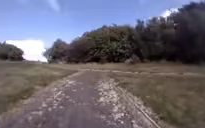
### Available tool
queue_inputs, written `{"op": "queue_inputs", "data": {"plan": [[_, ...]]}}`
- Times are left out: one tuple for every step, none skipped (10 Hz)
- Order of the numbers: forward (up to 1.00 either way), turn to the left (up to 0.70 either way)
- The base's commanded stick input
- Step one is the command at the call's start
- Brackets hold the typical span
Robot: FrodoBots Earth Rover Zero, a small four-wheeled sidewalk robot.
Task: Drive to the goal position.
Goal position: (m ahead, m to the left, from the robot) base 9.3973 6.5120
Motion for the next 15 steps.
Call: {"op": "queue_inputs", "data": {"plan": [[0.7, 0.0], [0.7, 0.08], [0.7, 0.24], [0.7, 0.35], [0.7, 0.35], [0.7, 0.35], [0.7, 0.35], [0.7, 0.35], [0.7, 0.26], [0.7, 0.15], [0.7, 0.0], [0.7, 0.0], [0.7, 0.0], [0.7, 0.0], [0.7, 0.0]]}}
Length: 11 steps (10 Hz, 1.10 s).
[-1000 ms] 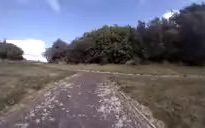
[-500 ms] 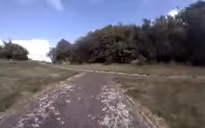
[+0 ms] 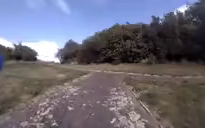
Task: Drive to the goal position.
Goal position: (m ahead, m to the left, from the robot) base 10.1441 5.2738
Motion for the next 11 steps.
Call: {"op": "queue_inputs", "data": {"plan": [[0.7, 0.0], [0.7, 0.0], [0.7, 0.0], [0.7, 0.0], [0.7, 0.0], [0.7, 0.0], [0.7, 0.0], [0.7, 0.0], [0.7, 0.0], [0.7, 0.0], [0.7, 0.0]]}}
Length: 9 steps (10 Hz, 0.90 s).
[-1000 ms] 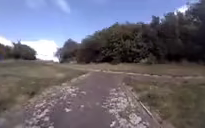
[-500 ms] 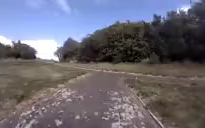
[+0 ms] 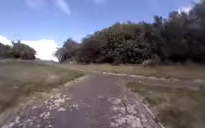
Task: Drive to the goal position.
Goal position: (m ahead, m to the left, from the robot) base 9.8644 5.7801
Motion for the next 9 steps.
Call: {"op": "queue_inputs", "data": {"plan": [[0.7, 0.0], [0.7, 0.0], [0.7, 0.0], [0.7, 0.0], [0.7, 0.0], [0.7, 0.0], [0.7, 0.0], [0.7, 0.0], [0.7, 0.0]]}}
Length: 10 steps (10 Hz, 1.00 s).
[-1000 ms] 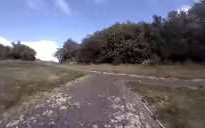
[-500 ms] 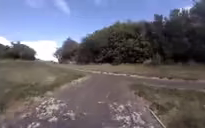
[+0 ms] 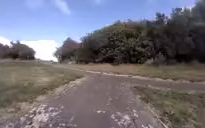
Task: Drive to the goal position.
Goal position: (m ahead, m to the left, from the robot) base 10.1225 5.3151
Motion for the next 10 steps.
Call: {"op": "queue_inputs", "data": {"plan": [[0.7, 0.0], [0.7, 0.0], [0.7, 0.0], [0.7, 0.0], [0.7, 0.0], [0.7, 0.0], [0.7, 0.0], [0.7, 0.0], [0.7, 0.0], [0.7, 0.0]]}}
